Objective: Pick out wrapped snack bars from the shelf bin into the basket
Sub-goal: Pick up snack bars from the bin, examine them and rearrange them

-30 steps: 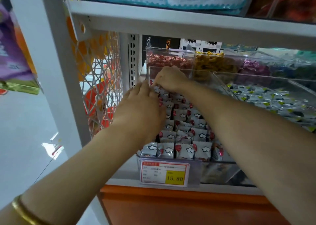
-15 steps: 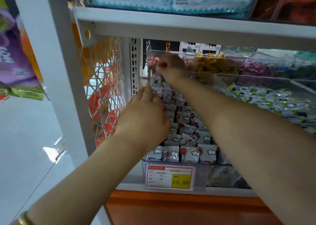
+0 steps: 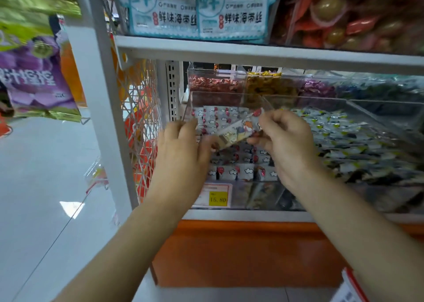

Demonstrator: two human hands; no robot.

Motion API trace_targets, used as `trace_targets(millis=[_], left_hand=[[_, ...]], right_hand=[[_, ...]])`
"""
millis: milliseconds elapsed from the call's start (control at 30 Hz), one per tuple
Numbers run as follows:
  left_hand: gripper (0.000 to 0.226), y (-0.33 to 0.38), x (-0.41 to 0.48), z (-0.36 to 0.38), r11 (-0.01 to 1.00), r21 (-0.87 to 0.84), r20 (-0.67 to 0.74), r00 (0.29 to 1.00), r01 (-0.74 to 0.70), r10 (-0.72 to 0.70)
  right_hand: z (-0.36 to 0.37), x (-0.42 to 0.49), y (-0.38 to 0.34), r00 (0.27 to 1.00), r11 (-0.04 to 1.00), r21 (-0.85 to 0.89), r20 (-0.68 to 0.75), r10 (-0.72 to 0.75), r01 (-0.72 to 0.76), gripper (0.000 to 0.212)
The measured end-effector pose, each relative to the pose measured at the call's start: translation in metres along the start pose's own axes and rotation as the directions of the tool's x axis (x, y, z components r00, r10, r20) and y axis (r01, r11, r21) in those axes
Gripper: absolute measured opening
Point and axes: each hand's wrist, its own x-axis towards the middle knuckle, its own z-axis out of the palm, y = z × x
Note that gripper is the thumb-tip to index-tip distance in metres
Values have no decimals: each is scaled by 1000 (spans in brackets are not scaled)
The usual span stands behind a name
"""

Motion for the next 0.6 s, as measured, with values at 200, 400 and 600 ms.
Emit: trace_targets(millis=[200,400,600], left_hand=[[18,5,-21,-9,864,-467,163,979,187,-123],[27,7,-23,-14,726,-627,245,956,282,-161],[28,5,-24,-12,381,-814,412,898,439,-154]], right_hand=[[-15,-39,-10,976,896,388,68,206,-216,16],[-24,-44,-10,922,717,581,209,326,-386,7],[-29,-43,-5,907,682,600,239,346,-418,11]])
